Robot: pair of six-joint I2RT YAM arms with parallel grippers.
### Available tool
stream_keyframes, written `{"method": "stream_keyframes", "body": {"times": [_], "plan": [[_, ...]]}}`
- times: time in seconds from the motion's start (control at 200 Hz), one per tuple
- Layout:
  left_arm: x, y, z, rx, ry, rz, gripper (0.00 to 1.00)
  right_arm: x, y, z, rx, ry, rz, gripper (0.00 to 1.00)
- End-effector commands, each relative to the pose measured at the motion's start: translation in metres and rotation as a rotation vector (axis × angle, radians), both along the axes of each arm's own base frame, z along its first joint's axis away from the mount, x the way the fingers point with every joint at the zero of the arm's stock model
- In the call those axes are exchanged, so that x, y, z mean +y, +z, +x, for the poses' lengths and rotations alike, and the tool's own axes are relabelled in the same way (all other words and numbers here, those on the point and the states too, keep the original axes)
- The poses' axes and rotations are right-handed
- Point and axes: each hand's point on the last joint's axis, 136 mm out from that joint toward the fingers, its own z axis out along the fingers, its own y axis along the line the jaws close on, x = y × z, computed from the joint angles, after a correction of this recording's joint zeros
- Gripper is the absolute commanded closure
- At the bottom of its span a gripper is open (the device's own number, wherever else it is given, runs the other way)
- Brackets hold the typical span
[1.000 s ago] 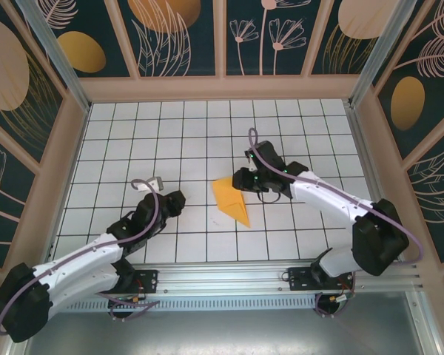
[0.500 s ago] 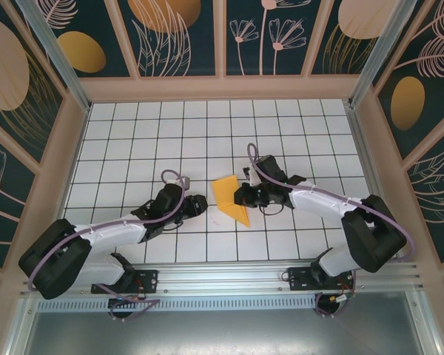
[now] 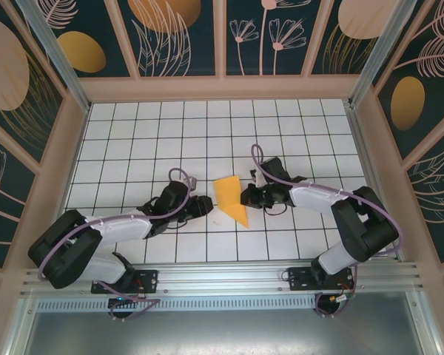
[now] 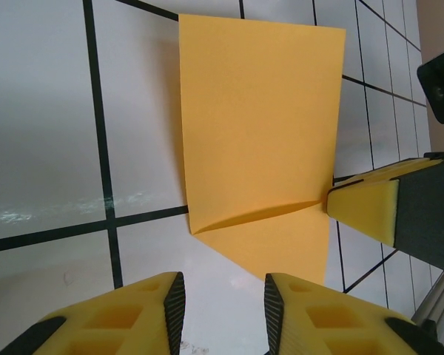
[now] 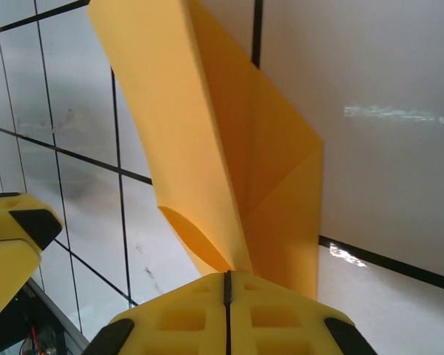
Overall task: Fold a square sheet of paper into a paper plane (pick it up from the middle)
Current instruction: Fold the wing for the fifth time at the center of the table.
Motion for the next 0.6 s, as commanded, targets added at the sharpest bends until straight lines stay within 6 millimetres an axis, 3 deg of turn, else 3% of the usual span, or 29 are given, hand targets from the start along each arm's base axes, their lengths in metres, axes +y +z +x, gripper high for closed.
{"method": "stream_keyframes", "body": {"times": [0.0, 0.34, 0.595], "plan": [[-0.014, 0.014, 0.006, -0.017, -0.033, -0.057, 0.62, -0.006, -0.007, 0.004, 0.004, -0.007, 0.022, 0.91], [-0.026, 0.006, 0.009, 0.024, -0.060, -0.063, 0.51, -0.019, -0.031, 0.002, 0.052, -0.046, 0.011, 0.91], [-0.040, 0.002, 0.016, 0.056, -0.067, -0.098, 0.44, -0.025, -0.039, 0.000, 0.064, -0.057, 0.008, 0.91]]}}
